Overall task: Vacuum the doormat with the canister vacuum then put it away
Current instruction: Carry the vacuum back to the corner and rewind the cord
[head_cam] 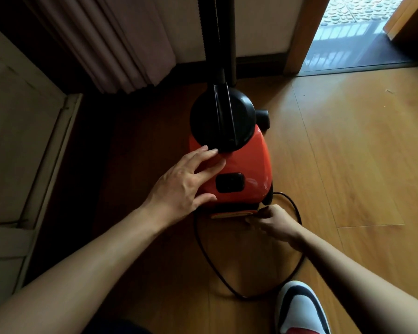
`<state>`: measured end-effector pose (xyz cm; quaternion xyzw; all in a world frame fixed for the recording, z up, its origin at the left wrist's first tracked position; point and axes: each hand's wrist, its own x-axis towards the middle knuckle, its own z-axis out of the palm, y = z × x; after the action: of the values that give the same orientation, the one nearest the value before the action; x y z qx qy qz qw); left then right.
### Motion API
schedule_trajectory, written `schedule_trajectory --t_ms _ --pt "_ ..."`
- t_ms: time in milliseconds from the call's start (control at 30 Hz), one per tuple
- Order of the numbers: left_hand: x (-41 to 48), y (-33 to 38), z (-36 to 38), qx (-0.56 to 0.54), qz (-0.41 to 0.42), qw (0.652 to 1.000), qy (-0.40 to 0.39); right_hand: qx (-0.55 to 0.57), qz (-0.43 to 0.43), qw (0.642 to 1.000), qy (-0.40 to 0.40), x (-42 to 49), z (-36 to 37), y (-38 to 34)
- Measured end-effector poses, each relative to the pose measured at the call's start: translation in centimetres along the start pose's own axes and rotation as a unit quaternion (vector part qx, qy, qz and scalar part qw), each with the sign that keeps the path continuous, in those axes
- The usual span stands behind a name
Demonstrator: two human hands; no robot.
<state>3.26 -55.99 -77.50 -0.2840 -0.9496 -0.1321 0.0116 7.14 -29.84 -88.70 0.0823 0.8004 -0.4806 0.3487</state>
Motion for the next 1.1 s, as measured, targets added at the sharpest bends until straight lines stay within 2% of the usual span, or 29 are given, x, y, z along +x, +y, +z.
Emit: schedule_trajectory --t_ms 67,133,267,367,433,600,667,733,800,967,1100 --pt "0.0 0.1 0.0 0.0 0.0 1.0 -0.001 -0.079 0.0 0.997 0.018 -0.5 -2.0 0.0" --pt "0.0 0.1 0.1 -0.001 0.0 1.0 -0.002 -0.089 -0.003 0.995 0.032 -1.4 -3.9 -0.1" --pt "0.0 0.1 0.2 -0.004 0.001 1.0 0.002 0.039 0.007 0.999 0.003 -3.5 -6.4 -1.5" --pt "0.0 0.2 0.1 0.005 0.001 1.0 -0.001 0.096 0.02 0.995 -0.003 -5.0 -7.4 -3.1" --pt "0.0 0.2 0.1 0.008 -0.001 1.0 0.001 0.153 0.024 0.987 -0.043 -6.5 -7.9 -4.3" --pt "-0.1 0.4 0.3 0.015 -0.003 1.0 0.008 0.355 -0.007 0.918 -0.176 -10.9 -9.7 -7.3" --pt "0.0 0.4 0.4 0.018 -0.003 1.0 0.01 0.415 -0.016 0.893 -0.176 -11.7 -10.0 -8.6" --pt "-0.1 0.4 0.5 0.018 -0.005 1.0 0.01 0.423 -0.021 0.895 -0.142 -11.9 -9.3 -9.8" --pt "-0.1 0.3 0.5 0.013 -0.007 1.0 0.007 0.418 -0.036 0.896 -0.143 -12.0 -7.4 -10.9" --pt "0.1 0.6 0.2 0.024 -0.01 1.0 -0.004 0.381 -0.042 0.898 -0.214 -11.9 -0.8 -12.3" --pt "0.0 0.6 0.0 0.018 -0.007 1.0 -0.003 0.351 -0.001 0.901 -0.254 -11.7 4.1 -11.4"
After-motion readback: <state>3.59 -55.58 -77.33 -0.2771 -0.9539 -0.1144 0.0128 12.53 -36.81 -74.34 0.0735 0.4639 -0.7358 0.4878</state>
